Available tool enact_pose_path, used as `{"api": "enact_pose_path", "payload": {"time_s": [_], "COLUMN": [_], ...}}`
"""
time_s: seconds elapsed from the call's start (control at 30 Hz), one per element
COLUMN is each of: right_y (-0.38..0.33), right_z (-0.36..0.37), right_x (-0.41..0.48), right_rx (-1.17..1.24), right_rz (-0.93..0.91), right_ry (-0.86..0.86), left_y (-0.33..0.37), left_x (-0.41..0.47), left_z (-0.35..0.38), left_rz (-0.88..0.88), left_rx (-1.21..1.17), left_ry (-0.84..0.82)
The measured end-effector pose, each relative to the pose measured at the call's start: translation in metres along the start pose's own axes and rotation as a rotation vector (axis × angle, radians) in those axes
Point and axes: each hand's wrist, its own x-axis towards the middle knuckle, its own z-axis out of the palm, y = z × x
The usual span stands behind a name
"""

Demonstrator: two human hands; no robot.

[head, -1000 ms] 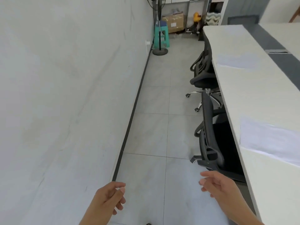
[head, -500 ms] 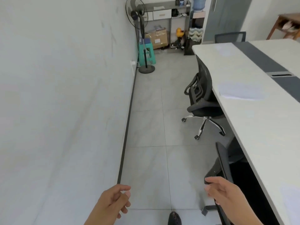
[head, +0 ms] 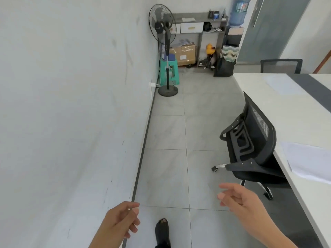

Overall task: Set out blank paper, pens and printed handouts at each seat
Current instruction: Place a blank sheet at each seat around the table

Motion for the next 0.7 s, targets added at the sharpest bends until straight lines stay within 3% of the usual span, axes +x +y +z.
{"api": "enact_pose_path", "payload": {"time_s": [0.27,0.47,0.7], "right_y": [-0.087,-0.087,-0.109], "right_z": [-0.029,-0.054,-0.126], "right_x": [0.186,0.328,0.544], "right_rx": [0.065,0.089,0.099], "right_rz": [0.037,0.104,0.107], "right_ry": [0.177,0.246,0.277], "left_y": [0.156,0.241,0.343], "left_x": [0.233,0.395,0.571], "left_z": [-0.02,0.019,0.06], "left_rz": [0.108,0.167,0.124], "left_rx": [0.096,0.179,0.179], "left_ry": [-0.13,-0.283,-0.268]}}
